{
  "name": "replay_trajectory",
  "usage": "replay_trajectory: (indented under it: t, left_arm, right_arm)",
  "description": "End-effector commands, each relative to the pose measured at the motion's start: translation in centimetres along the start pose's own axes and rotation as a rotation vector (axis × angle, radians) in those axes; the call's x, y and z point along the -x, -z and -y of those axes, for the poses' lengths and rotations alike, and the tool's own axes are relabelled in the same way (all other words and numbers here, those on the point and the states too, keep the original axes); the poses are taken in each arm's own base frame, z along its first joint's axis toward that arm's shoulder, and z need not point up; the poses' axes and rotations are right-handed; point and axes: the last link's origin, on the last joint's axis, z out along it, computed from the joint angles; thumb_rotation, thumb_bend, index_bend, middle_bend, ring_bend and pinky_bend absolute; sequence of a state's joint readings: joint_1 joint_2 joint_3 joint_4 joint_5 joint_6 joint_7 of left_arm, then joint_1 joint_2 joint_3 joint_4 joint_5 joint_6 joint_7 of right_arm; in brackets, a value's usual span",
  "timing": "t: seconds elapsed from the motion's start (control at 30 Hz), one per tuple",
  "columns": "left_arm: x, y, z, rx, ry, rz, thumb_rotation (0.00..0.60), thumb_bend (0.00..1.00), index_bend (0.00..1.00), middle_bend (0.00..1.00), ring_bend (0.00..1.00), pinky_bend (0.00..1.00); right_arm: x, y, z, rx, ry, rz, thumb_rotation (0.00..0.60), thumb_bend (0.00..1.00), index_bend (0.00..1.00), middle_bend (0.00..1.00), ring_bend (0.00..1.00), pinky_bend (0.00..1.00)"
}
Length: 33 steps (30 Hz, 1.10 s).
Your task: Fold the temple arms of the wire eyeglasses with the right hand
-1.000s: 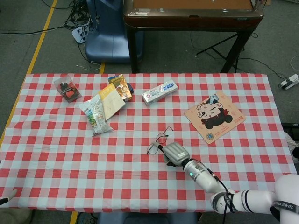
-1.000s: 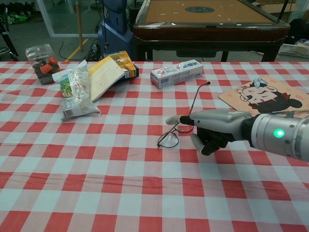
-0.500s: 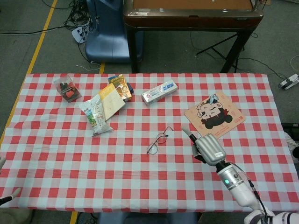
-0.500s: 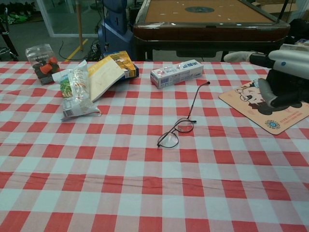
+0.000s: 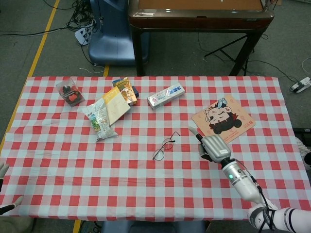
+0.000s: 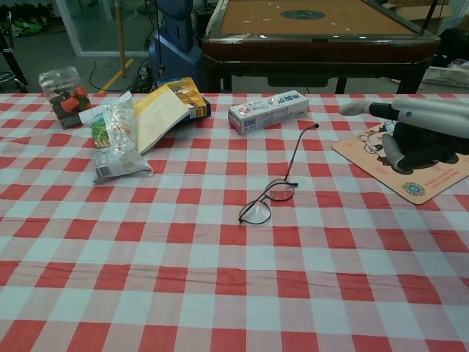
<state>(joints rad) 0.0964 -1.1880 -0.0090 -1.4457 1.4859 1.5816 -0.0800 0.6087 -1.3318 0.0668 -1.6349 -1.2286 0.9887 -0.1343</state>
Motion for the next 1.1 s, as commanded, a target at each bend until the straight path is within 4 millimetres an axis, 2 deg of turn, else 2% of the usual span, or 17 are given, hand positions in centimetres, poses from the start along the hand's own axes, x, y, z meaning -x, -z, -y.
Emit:
replay_trajectory:
  t: [0.03,0.27,0.43,0.8,1.1]
  left_arm:
    - [0.0,0.0,0.1,-0.004,-0.003,0.001,0.6,0.16,0.0,0.0,0.0,0.0]
    - [0.1,0.2,0.1,-0.01,-0.006,0.007,0.6,0.16,0.0,0.0,0.0,0.0]
    - [0.1,0.3,0.1,-0.014,-0.009,0.01,0.6,0.16,0.0,0.0,0.0,0.0]
    - [0.1,0.4,0.2,-0.02,-0.011,0.013,0.6,0.16,0.0,0.0,0.0,0.0]
    - [0.2,0.4,0.2,-0.021,-0.006,0.016,0.6,0.16,0.0,0.0,0.0,0.0]
  right_arm:
    - [0.2,-1.8,0.5,-0.011,-0.017,0.016,0.6,0.8,0.0,1.0,1.0,1.0]
    - [1.0,-4.2,1.4,-0.032,-0.028,0.061,0.6,0.81,0.0,1.0,1.0,1.0]
    - [1.7,-5.2,2.1,-0.055,-0.016,0.091,0.6,0.81,0.0,1.0,1.0,1.0]
    - [3.5,-4.8,3.6,-0.118,0.015,0.16,0.6,0.81,0.0,1.0,1.0,1.0]
    - [5.2,-4.8,4.6,-0.126,-0.076,0.271,0.6,0.81,0.0,1.0,1.0,1.0]
